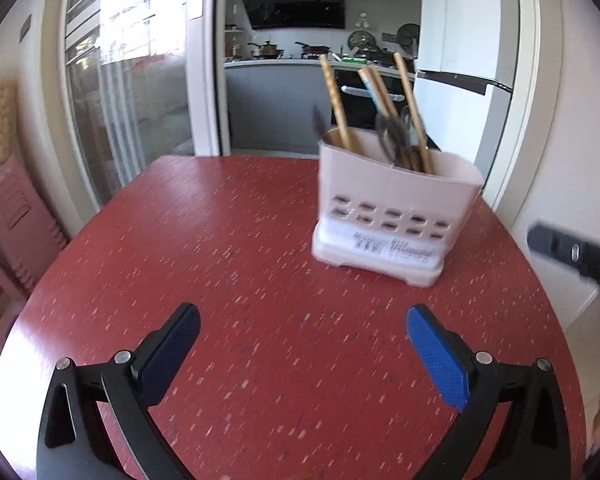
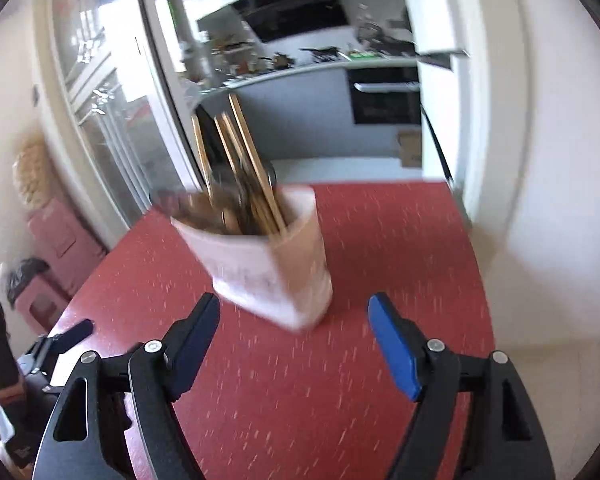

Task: Organize utensils

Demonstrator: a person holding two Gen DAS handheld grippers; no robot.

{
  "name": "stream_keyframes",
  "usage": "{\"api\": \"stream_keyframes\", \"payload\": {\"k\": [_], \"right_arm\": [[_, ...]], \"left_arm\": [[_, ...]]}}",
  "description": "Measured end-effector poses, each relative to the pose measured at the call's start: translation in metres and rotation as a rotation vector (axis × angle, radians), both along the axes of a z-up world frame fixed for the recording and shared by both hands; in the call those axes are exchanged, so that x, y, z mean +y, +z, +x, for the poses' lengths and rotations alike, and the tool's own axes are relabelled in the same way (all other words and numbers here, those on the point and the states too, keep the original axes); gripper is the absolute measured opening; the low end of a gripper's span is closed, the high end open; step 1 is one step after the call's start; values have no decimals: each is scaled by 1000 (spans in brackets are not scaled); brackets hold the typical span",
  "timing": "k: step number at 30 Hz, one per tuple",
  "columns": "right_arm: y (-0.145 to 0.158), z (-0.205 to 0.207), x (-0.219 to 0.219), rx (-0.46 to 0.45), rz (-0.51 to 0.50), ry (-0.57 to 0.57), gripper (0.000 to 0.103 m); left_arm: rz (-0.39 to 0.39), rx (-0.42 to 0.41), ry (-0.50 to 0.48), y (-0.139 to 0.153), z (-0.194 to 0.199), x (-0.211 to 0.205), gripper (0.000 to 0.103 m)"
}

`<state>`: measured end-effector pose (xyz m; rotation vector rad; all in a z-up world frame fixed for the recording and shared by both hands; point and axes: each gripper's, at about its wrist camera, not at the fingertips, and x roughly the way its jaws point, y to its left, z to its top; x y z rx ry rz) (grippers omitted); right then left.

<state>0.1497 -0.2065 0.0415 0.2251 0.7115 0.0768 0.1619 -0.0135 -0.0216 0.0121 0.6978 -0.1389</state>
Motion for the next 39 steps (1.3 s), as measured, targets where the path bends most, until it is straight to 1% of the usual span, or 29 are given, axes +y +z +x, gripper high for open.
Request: {"api": "stream_keyframes", "payload": {"k": [2, 4, 7, 12, 13, 15, 16, 25, 30, 35, 39], "right_arm": [[-10, -12, 7, 25, 8, -24, 80], [-16, -22, 14, 43, -6, -38, 80], [-23, -39, 20, 42, -39, -54, 81], [-30, -53, 33, 21, -120, -91, 81], [-30, -55, 36, 14, -132, -98, 84], [-30, -57, 40, 3, -147, -111, 94], [-29, -56, 41, -9, -147, -117, 103], [-23, -65, 51, -106, -176, -149, 103], [-23, -68, 54, -134, -194, -154, 103], [-21, -69, 57, -164, -218, -167, 103], [-20, -66, 58, -167, -224, -184, 103]], "left_arm": [[8, 6, 0, -3, -9, 7, 103], [12, 1, 0, -4, -17, 12, 103], [2, 3, 0, -8, -24, 20, 103], [14, 0, 1, -17, -35, 27, 103], [15, -5, 2, -18, -36, 29, 103], [15, -15, 5, -18, -39, 31, 103], [12, -21, 7, -18, -40, 33, 103], [12, -54, 15, -19, -40, 35, 103], [29, -92, 18, -17, -43, 33, 103], [7, -123, 21, -11, -40, 36, 103], [-1, -151, 8, -7, -35, 34, 103]]}}
